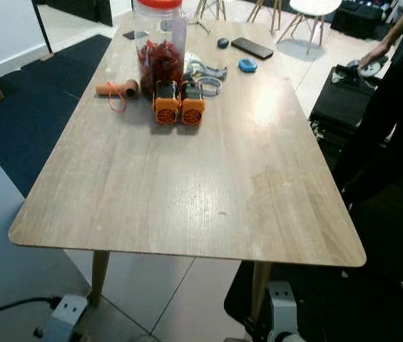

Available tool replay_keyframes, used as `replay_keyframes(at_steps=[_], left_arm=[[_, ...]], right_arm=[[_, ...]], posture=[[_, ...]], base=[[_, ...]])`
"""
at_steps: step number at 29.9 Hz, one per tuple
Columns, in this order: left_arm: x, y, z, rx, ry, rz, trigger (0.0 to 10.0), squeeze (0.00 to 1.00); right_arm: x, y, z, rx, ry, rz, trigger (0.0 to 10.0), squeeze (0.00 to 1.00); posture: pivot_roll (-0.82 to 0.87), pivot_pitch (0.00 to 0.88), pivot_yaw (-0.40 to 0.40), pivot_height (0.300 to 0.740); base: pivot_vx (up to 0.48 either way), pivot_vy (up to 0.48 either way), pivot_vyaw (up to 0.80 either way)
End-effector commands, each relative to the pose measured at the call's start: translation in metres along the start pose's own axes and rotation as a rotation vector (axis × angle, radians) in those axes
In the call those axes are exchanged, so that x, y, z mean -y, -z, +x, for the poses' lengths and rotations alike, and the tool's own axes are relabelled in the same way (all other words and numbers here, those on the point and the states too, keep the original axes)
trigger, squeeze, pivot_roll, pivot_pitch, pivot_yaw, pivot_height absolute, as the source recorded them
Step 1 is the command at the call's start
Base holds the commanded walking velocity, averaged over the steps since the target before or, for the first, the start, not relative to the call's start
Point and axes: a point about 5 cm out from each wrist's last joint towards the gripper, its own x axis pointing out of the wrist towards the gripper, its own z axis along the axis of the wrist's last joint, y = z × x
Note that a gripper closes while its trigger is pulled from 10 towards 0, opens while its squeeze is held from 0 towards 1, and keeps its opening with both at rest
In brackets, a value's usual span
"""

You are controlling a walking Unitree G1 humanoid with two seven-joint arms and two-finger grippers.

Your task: Hang keys on a hook

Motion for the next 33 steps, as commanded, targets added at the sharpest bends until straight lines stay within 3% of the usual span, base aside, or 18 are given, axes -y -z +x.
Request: replay_keyframes(at_steps=[1,3,4,8,9,15,23,33], left_arm=[[0.016,-0.004,0.006,0.002,-0.008,0.017,10.0,0.00],[0.023,-0.012,0.010,0.042,0.003,0.012,10.0,0.00],[0.033,-0.029,0.015,0.114,0.016,-0.014,10.0,0.00],[0.034,-0.033,0.016,0.131,0.017,-0.039,10.0,0.00],[0.039,-0.034,0.018,0.104,0.062,0.025,10.0,0.00],[0.044,-0.037,0.019,0.109,0.105,0.070,10.0,0.00],[0.046,-0.038,0.019,0.119,0.094,0.077,10.0,0.00],[0.052,-0.039,0.021,0.122,0.067,0.048,10.0,0.00]], right_arm=[[0.005,0.007,-0.003,-0.018,0.037,0.030,10.0,0.00],[0.006,0.008,-0.003,-0.018,0.050,0.038,10.0,0.00],[0.007,0.010,-0.003,-0.015,0.089,0.120,10.0,0.00],[0.008,0.011,-0.004,-0.008,0.114,0.187,10.0,0.00],[0.009,0.012,-0.004,-0.002,0.136,0.263,10.0,0.00],[0.010,0.013,-0.005,0.010,0.155,0.315,10.0,0.00],[0.011,0.014,-0.005,0.010,0.155,0.308,10.0,0.00],[0.013,0.004,-0.003,0.014,0.125,0.221,10.0,0.00]], posture=[[0.11,0.051,-0.057,0.740],[0.10,0.051,-0.055,0.740],[0.10,0.047,-0.046,0.740],[0.10,0.046,-0.044,0.740],[0.09,0.040,-0.028,0.740],[0.08,0.035,-0.013,0.740],[0.08,0.025,-0.012,0.740],[0.07,0.004,-0.055,0.740]], base=[[0.000,0.000,0.00],[0.000,0.000,0.00],[0.000,0.000,0.00],[0.000,0.000,0.00],[0.000,0.000,0.00],[0.000,0.000,0.00],[0.000,0.000,0.00],[0.000,0.000,0.00]])
